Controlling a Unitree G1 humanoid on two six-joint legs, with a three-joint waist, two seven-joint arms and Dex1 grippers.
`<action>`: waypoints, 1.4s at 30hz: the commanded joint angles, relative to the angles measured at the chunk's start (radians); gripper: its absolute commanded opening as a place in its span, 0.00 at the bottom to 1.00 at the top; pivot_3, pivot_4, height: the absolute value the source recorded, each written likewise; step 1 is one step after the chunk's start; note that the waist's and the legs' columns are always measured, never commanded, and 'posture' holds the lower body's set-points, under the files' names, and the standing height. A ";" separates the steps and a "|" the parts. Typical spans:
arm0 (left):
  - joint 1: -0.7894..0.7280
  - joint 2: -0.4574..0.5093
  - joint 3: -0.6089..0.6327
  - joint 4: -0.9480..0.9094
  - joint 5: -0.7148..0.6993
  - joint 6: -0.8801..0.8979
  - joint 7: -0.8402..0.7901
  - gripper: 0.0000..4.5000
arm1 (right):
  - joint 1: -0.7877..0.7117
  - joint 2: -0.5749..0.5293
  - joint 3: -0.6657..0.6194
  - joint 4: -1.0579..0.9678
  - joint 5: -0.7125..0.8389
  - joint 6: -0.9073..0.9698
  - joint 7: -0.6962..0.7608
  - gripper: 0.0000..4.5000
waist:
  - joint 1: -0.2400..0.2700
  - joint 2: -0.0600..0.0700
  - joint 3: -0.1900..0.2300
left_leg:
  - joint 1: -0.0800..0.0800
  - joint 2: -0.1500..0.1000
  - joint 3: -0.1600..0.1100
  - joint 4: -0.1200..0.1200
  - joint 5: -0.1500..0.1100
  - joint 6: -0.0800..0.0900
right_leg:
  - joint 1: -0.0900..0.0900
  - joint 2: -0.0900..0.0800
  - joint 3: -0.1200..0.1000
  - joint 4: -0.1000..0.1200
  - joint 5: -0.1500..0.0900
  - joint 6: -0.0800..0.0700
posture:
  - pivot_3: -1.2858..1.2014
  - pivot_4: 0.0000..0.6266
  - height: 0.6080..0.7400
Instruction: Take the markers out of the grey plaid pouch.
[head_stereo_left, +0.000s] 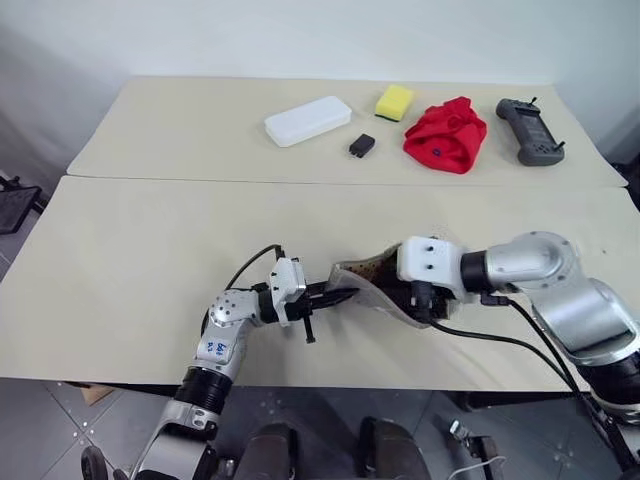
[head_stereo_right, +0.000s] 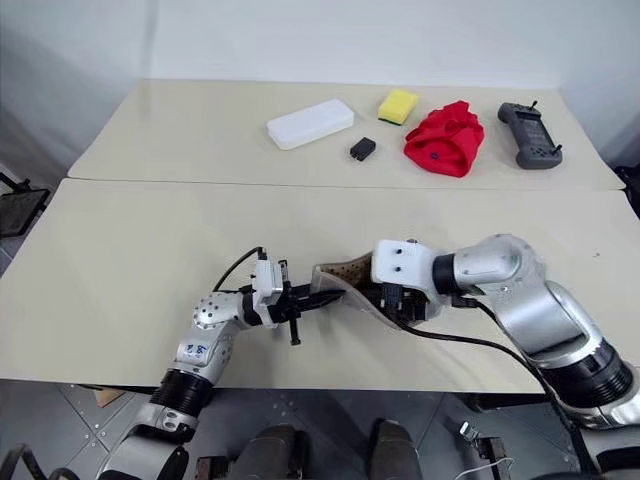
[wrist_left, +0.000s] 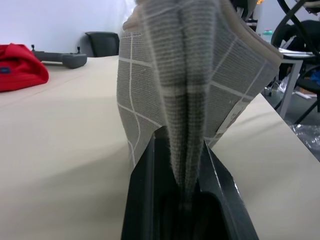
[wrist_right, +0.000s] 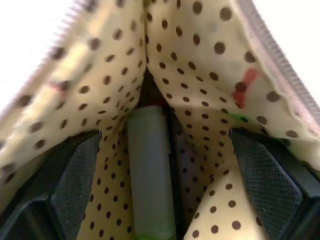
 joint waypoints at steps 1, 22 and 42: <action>0.003 0.001 0.015 -0.008 -0.013 0.011 0.009 0.00 | -0.005 0.015 0.050 -0.052 -0.019 0.067 -0.008 0.96 | 0.000 0.000 0.000 | 0.000 0.000 0.000 0.000 0.000 0.000 | 0.000 0.000 0.000 0.000 0.000 0.000 | 0.52 0.24 1.00; -0.004 0.010 0.029 0.001 -0.016 0.025 0.011 0.00 | 0.005 0.079 0.152 0.043 -0.202 -0.018 -0.056 0.41 | -0.005 0.000 0.000 | 0.000 0.000 0.000 0.000 0.000 0.000 | 0.000 0.000 0.000 0.000 0.000 0.000 | 0.52 0.24 1.00; 0.000 0.031 0.042 0.000 -0.007 0.024 0.017 0.00 | 0.116 0.147 -0.426 0.143 0.578 -0.205 0.190 0.11 | 0.003 -0.001 0.000 | -0.001 0.000 -0.001 0.000 0.000 0.000 | 0.001 0.000 -0.002 -0.001 0.000 0.000 | 0.52 0.24 1.00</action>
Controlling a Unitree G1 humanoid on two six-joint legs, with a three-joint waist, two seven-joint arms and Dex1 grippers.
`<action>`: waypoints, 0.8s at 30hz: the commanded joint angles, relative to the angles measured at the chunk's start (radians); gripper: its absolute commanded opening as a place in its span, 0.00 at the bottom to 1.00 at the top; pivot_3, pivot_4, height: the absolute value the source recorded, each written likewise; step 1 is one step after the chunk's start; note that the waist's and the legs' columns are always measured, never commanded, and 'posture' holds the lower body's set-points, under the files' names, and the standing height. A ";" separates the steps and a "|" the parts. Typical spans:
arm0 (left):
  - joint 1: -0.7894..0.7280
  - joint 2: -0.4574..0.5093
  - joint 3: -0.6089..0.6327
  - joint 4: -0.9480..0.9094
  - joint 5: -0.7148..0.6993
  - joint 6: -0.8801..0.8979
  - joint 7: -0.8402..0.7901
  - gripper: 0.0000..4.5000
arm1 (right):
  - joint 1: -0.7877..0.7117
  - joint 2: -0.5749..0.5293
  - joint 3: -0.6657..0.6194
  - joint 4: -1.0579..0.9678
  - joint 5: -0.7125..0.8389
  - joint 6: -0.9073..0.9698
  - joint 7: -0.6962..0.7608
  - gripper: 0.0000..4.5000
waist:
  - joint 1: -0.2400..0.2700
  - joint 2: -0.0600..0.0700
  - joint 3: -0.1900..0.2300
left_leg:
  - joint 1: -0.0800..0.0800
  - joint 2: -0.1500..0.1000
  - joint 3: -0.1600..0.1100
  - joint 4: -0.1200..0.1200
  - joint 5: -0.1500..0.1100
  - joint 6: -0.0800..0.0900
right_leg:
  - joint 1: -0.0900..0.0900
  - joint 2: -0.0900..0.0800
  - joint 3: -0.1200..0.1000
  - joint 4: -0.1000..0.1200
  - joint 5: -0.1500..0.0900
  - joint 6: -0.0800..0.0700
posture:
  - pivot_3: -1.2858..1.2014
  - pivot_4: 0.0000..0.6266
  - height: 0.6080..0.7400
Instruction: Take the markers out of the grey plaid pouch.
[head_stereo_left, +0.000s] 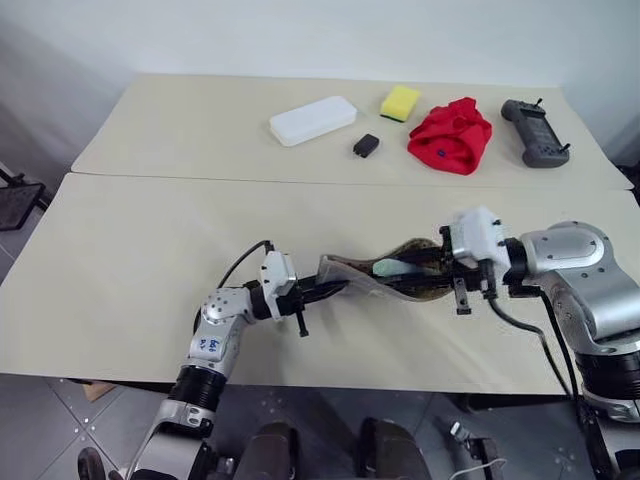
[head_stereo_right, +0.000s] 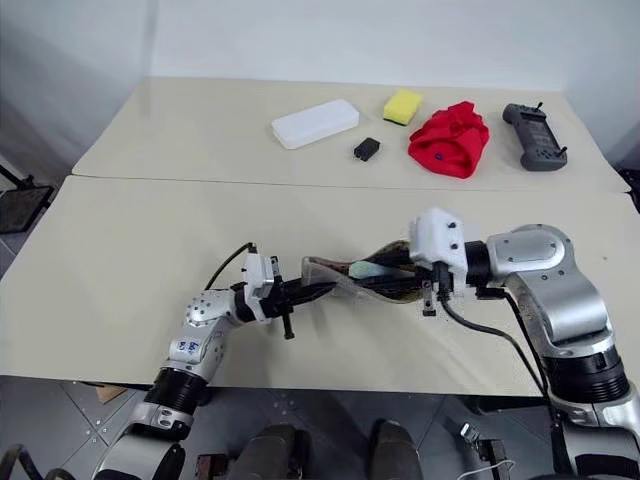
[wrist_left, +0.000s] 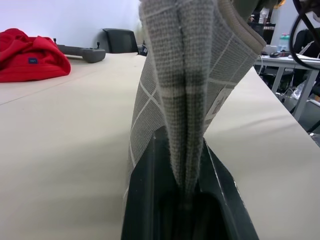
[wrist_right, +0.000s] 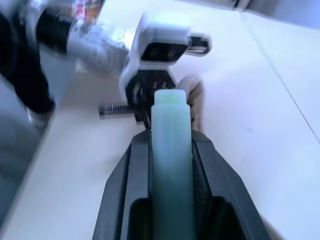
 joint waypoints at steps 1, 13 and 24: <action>0.002 0.011 0.007 -0.002 0.003 0.002 0.004 0.00 | 0.005 0.018 -0.063 -0.022 0.114 0.059 -0.028 0.11 | 0.000 0.000 0.000 | 0.000 0.000 0.000 0.000 0.000 0.000 | 0.000 0.000 0.000 0.000 0.000 0.000 | 0.52 0.24 1.00; 0.000 0.025 -0.002 -0.029 -0.030 0.066 -0.052 0.00 | -0.055 -0.062 -0.390 0.231 0.356 0.344 -0.388 0.11 | 0.005 0.000 0.000 | -0.001 -0.001 0.001 0.000 0.000 0.001 | 0.000 -0.001 0.000 0.000 0.000 0.000 | 0.52 0.24 1.00; -0.013 0.005 0.003 -0.067 -0.094 0.181 -0.094 0.00 | 0.202 -0.189 -0.273 0.531 -0.066 0.100 -0.410 0.11 | -0.002 0.002 -0.001 | 0.000 0.000 0.012 -0.003 0.000 0.001 | -0.001 0.000 0.002 0.000 0.000 0.000 | 0.52 0.24 1.00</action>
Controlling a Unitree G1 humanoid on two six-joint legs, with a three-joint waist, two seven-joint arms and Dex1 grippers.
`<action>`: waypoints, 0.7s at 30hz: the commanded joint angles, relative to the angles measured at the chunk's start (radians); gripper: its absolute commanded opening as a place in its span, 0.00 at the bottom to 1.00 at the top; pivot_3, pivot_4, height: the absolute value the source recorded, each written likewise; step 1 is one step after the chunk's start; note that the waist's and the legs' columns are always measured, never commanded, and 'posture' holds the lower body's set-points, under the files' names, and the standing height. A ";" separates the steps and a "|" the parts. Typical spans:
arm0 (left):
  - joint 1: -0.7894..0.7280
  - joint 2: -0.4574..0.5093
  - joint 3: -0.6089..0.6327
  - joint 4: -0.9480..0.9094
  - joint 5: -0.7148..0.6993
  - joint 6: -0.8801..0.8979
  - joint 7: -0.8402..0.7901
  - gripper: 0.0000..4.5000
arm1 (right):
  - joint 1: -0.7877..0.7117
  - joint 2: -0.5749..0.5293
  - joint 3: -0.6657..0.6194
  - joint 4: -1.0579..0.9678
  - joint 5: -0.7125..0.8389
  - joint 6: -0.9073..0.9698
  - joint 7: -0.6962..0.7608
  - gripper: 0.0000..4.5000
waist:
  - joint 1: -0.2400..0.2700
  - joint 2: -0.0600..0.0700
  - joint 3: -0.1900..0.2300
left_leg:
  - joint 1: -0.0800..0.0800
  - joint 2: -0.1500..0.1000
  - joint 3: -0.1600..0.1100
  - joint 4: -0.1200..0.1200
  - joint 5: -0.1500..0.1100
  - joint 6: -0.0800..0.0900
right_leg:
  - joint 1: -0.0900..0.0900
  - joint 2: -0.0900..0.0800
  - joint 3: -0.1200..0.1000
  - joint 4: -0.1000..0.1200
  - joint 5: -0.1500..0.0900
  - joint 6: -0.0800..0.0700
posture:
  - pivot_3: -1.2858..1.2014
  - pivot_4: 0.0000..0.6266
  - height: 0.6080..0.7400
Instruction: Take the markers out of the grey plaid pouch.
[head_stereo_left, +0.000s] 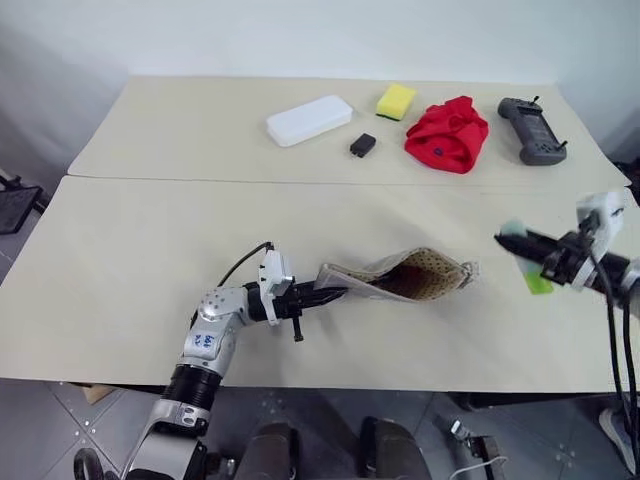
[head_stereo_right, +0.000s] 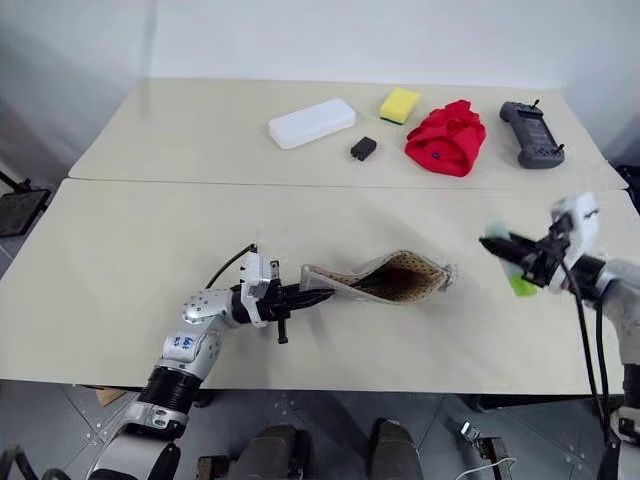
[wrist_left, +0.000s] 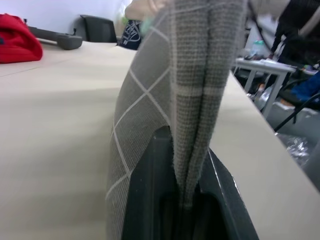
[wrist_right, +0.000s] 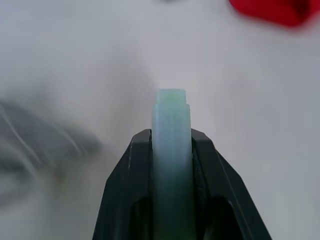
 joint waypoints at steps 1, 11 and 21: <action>-0.010 -0.011 0.001 -0.035 -0.034 0.026 -0.017 0.00 | 0.038 -0.031 0.007 0.019 -0.098 -0.066 -0.042 0.11 | 0.002 0.000 0.000 | 0.000 0.000 0.000 0.000 0.000 0.000 | 0.000 0.000 0.000 0.000 0.000 0.000 | 0.52 0.24 1.00; -0.046 -0.036 0.004 -0.010 -0.035 0.037 -0.026 0.00 | 0.093 -0.016 -0.131 -0.025 -0.040 -0.201 0.076 0.73 | 0.008 0.000 0.000 | 0.000 0.000 0.000 0.000 0.000 0.000 | 0.000 0.000 0.000 -0.001 0.000 0.000 | 0.52 0.24 1.00; -0.090 -0.042 0.013 0.104 -0.001 -0.005 -0.046 0.00 | -0.153 -0.112 -0.156 -0.160 0.125 -0.089 0.187 0.72 | 0.000 0.000 0.000 | 0.000 0.000 0.000 0.000 0.000 0.000 | 0.000 0.001 0.001 -0.003 0.001 0.001 | 0.52 0.24 1.00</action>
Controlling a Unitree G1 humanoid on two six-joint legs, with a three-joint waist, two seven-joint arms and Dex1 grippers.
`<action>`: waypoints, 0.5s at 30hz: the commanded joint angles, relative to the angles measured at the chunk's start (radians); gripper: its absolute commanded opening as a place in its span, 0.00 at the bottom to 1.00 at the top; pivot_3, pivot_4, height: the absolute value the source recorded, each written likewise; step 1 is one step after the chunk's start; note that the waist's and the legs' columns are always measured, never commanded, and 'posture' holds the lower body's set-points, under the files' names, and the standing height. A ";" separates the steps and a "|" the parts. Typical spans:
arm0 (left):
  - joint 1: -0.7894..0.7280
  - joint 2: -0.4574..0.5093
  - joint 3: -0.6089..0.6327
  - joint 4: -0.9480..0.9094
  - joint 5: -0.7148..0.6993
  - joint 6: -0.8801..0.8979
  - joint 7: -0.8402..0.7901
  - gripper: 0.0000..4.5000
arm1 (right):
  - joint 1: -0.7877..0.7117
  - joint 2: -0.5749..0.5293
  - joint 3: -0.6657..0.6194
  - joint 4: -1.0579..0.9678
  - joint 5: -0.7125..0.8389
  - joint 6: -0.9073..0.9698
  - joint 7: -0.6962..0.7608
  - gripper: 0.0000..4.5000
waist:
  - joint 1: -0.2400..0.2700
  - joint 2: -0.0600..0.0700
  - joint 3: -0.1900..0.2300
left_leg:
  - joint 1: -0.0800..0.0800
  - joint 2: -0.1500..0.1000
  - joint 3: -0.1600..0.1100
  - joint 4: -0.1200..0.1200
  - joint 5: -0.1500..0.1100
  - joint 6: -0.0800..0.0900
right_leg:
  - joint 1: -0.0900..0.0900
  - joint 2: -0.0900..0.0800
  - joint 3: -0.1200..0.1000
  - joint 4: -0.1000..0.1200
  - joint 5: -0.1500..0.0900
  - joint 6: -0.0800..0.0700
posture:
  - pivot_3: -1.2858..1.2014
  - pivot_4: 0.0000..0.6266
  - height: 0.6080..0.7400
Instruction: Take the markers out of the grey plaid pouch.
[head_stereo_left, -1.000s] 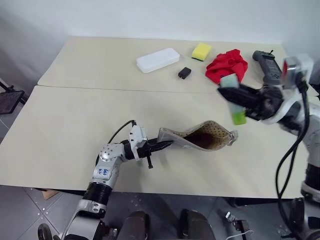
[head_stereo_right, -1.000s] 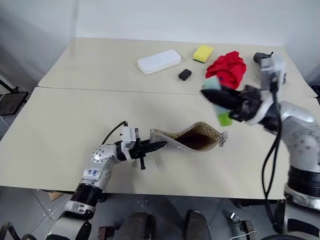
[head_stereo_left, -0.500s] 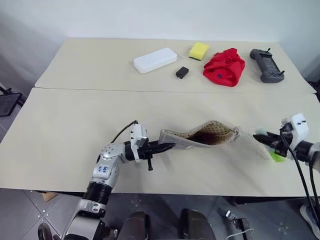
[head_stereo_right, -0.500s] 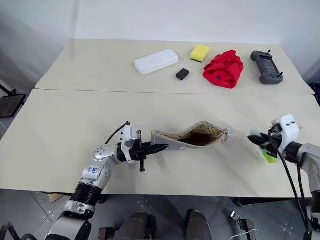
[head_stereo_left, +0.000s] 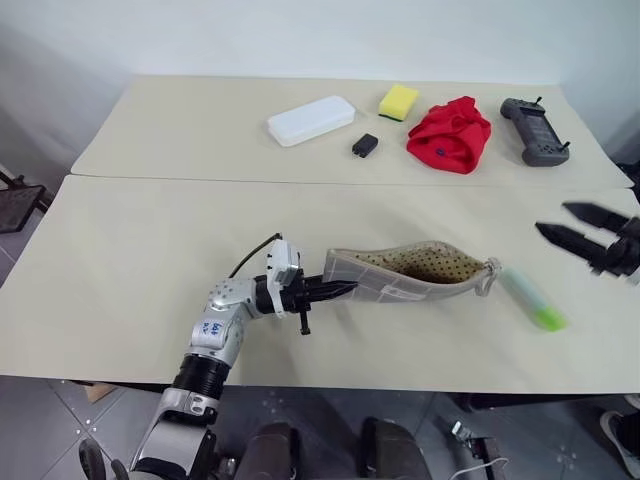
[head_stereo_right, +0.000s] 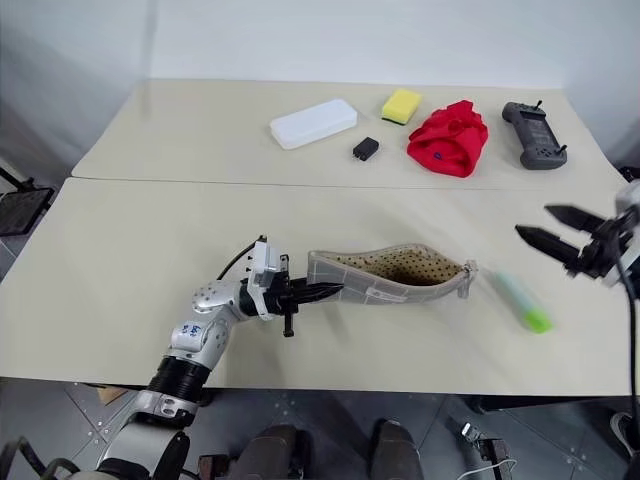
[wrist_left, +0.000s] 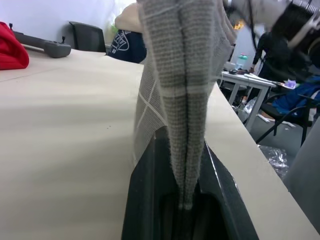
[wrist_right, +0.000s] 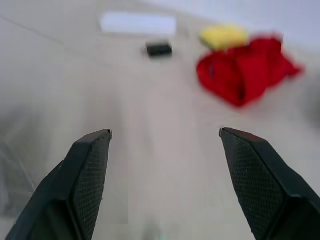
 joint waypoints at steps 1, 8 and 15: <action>-0.020 -0.013 -0.001 0.054 0.019 -0.058 -0.010 0.00 | -0.109 -0.027 0.043 -0.112 0.078 0.068 0.038 0.68 | 0.000 0.000 0.000 | 0.000 0.000 0.000 0.000 0.000 0.000 | 0.000 0.000 0.000 0.000 0.000 0.000 | 0.52 0.24 1.00; -0.062 -0.032 0.006 0.142 0.042 -0.137 0.001 0.00 | -0.128 -0.082 0.261 -0.289 0.007 0.013 0.240 0.14 | 0.010 -0.001 0.000 | -0.001 -0.001 -0.002 0.001 0.000 0.001 | 0.001 -0.001 -0.002 -0.002 0.000 0.001 | 0.52 0.24 1.00; -0.063 -0.037 -0.005 0.162 0.056 -0.158 -0.016 0.00 | -0.240 -0.003 0.537 -0.321 -0.123 -0.001 0.304 0.01 | 0.001 -0.001 0.000 | -0.001 -0.001 -0.002 0.002 -0.001 0.001 | 0.001 -0.001 -0.001 -0.001 0.001 0.001 | 0.52 0.24 1.00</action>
